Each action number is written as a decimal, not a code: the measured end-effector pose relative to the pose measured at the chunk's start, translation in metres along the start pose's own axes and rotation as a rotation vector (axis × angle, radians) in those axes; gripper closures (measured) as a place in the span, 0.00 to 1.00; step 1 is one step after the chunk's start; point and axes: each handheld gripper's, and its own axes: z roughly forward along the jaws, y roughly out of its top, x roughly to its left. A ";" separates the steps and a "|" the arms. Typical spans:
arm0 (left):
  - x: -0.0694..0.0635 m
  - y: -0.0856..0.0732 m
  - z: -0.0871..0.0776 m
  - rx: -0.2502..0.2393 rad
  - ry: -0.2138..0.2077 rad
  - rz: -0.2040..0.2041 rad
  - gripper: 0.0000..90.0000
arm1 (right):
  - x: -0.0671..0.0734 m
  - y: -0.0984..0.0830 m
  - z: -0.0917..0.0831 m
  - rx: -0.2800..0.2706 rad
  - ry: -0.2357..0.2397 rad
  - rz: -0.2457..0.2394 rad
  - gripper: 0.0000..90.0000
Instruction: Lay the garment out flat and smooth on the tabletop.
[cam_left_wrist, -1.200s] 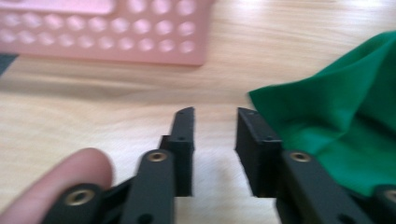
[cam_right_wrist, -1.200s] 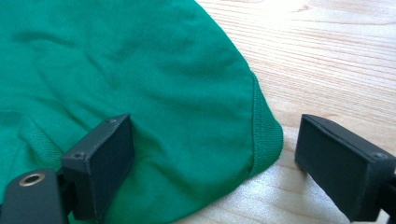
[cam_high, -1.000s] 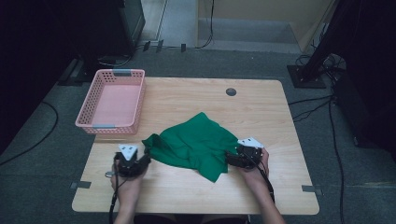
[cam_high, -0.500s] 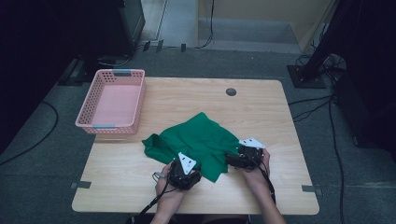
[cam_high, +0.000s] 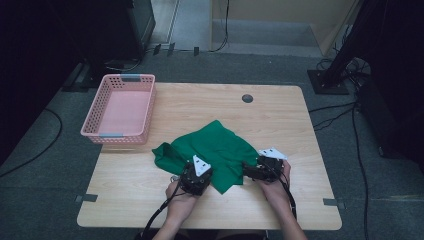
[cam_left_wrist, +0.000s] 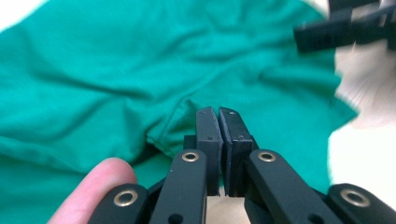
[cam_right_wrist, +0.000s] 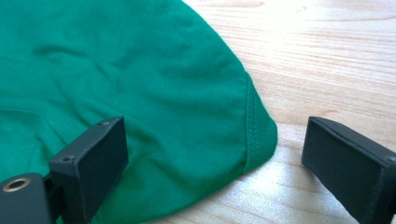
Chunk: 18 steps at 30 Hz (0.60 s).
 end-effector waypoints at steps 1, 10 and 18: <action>0.003 0.003 -0.002 -0.012 0.001 -0.008 1.00 | 0.000 0.000 -0.001 -0.008 0.001 0.003 0.08; 0.043 0.036 -0.018 -0.103 0.024 -0.122 1.00 | -0.009 -0.002 -0.008 -0.073 0.069 0.067 0.07; 0.076 0.061 -0.029 -0.177 0.077 -0.195 1.00 | -0.004 -0.003 -0.008 -0.066 0.082 0.011 0.06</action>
